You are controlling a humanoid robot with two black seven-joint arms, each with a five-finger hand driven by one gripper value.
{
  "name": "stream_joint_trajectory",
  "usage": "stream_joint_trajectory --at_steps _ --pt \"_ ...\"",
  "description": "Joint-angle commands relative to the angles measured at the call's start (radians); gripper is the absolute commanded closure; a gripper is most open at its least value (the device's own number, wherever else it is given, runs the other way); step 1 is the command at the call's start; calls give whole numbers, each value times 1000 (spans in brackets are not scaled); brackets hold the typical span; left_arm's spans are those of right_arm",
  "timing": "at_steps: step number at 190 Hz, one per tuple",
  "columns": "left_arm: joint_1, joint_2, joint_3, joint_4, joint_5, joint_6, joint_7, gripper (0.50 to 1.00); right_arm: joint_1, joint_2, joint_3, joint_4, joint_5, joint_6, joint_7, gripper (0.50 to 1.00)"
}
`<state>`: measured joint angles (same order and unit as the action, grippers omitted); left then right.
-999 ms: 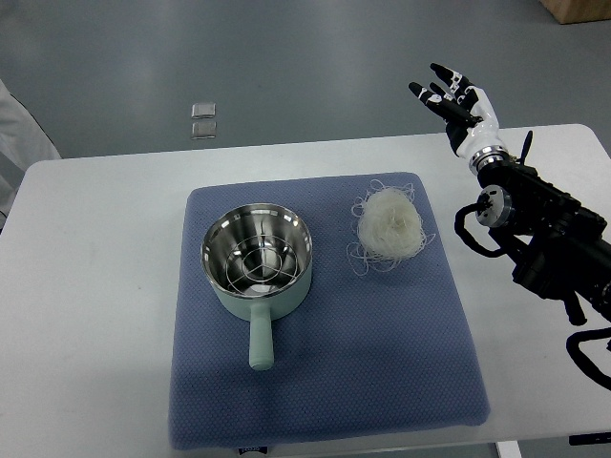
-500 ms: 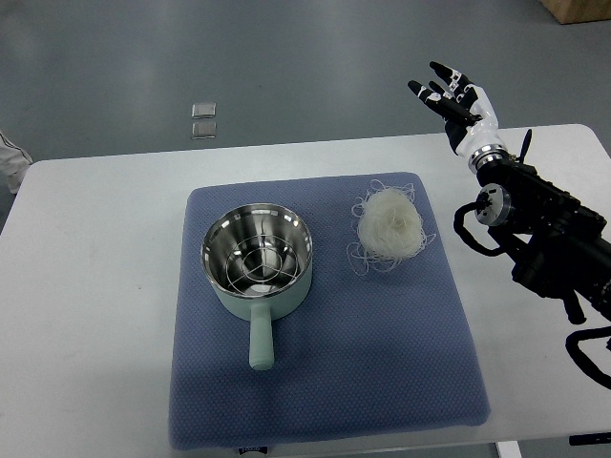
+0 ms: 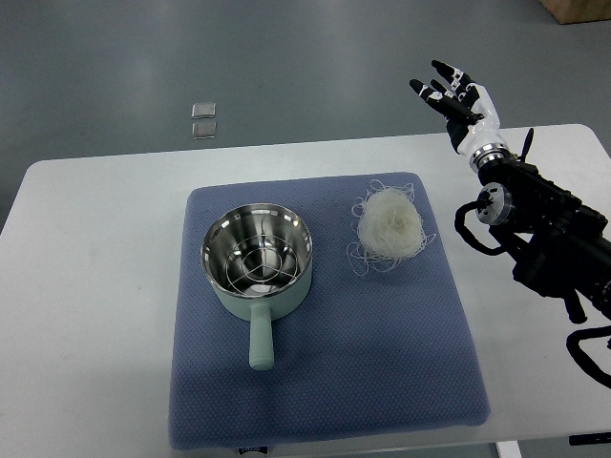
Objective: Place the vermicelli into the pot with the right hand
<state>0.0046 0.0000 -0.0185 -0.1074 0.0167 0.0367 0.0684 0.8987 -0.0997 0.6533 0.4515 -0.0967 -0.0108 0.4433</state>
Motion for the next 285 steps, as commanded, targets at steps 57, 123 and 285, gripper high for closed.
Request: stream_joint_trajectory --at_steps 57,123,285 --pt "0 0 0 0 0 0 -1 500 -1 -2 2 12 0 0 0 581" --pt "0 0 0 0 0 0 -1 500 6 -55 -17 75 -15 0 -8 581" --pt "-2 0 0 0 0 0 1 500 210 -351 -276 409 -1124 344 0 581"
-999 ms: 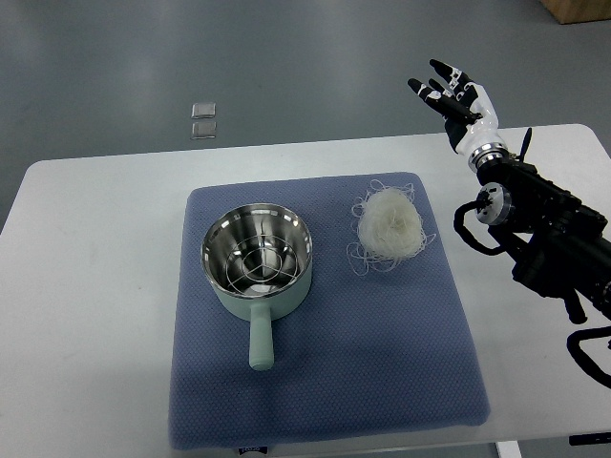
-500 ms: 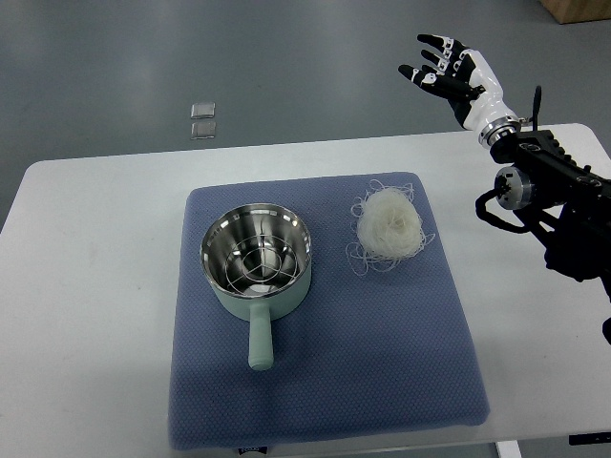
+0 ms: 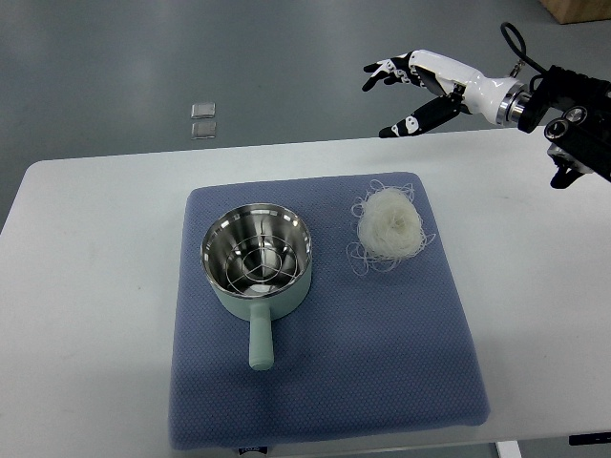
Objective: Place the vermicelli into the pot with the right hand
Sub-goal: 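Move the right hand over the white vermicelli bundle and lower it, then close the right hand fingers around the vermicelli bundle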
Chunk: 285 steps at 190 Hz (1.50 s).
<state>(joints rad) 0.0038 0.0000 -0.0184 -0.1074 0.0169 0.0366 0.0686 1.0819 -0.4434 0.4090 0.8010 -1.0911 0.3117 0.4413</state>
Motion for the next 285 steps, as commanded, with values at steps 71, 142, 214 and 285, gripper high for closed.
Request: stream_joint_trajectory --at_steps 71,142,214,285 --pt "1 0 0 0 0 0 -1 500 110 -3 -173 130 -464 47 25 581" --pt "1 0 0 0 0 0 -1 500 93 -3 -220 129 -512 24 24 581" --pt "-1 0 0 0 0 0 0 500 15 12 -222 118 -529 -17 14 581" --pt "-1 0 0 0 0 0 0 500 -11 15 -223 55 -532 -95 8 581"
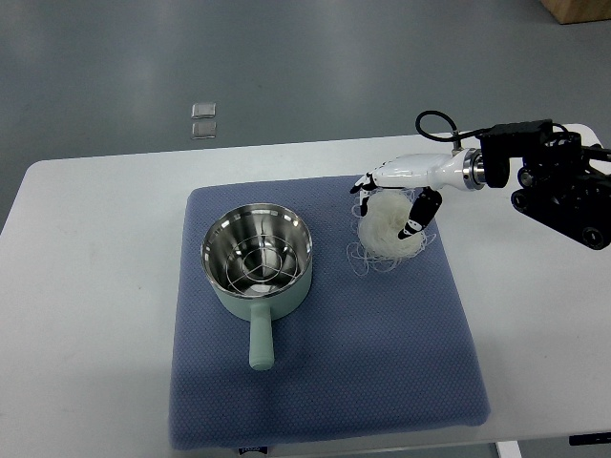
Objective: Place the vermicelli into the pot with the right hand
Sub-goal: 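Close the right hand fingers around the vermicelli bundle, then lift the vermicelli bundle up off the mat with the right hand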
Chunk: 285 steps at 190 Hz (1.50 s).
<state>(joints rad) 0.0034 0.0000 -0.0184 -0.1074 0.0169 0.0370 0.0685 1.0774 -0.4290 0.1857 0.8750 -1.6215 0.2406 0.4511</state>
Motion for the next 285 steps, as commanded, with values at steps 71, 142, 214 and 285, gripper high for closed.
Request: stream_joint_trajectory --at_steps 71,142,214,285 --pt "0 0 0 0 0 0 1 500 -51 24 1 -57 -1 -69 -25 581" --pt "0 0 0 0 0 0 -1 500 -68 52 0 -56 0 -69 -23 583" --pt "0 0 0 0 0 0 1 500 -76 50 -28 -79 -1 -64 -29 779" --pt "0 0 0 0 0 0 1 500 -60 49 -25 -80 2 -50 -23 1000"
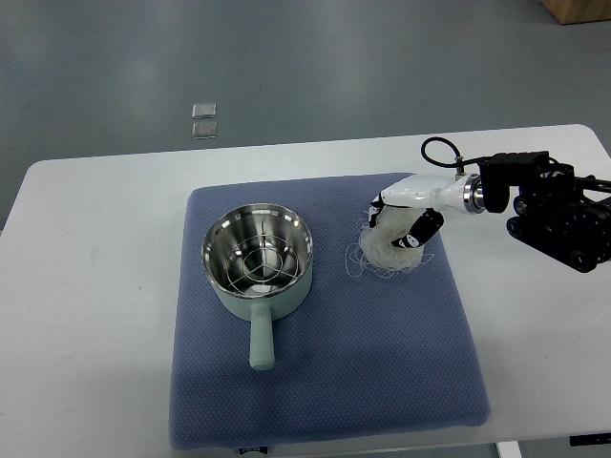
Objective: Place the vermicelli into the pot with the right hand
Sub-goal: 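Lift the vermicelli bundle up off the mat with the right hand, then carry the vermicelli over the steel pot and lower it inside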
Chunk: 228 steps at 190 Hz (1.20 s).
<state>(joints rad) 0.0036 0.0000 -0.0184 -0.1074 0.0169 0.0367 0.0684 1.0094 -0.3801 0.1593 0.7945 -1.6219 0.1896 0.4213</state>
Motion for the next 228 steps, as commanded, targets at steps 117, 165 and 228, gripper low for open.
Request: stream_joint_trajectory --at_steps 117,165,228 --pt "1 0 0 0 0 0 -1 500 100 -10 25 0 60 -1 4 1000" --pt "-1 0 2 0 0 0 -1 500 147 -13 92 0 74 19 2 1000" --pt "-1 0 0 0 0 0 1 500 291 -14 101 0 112 64 2 1000"
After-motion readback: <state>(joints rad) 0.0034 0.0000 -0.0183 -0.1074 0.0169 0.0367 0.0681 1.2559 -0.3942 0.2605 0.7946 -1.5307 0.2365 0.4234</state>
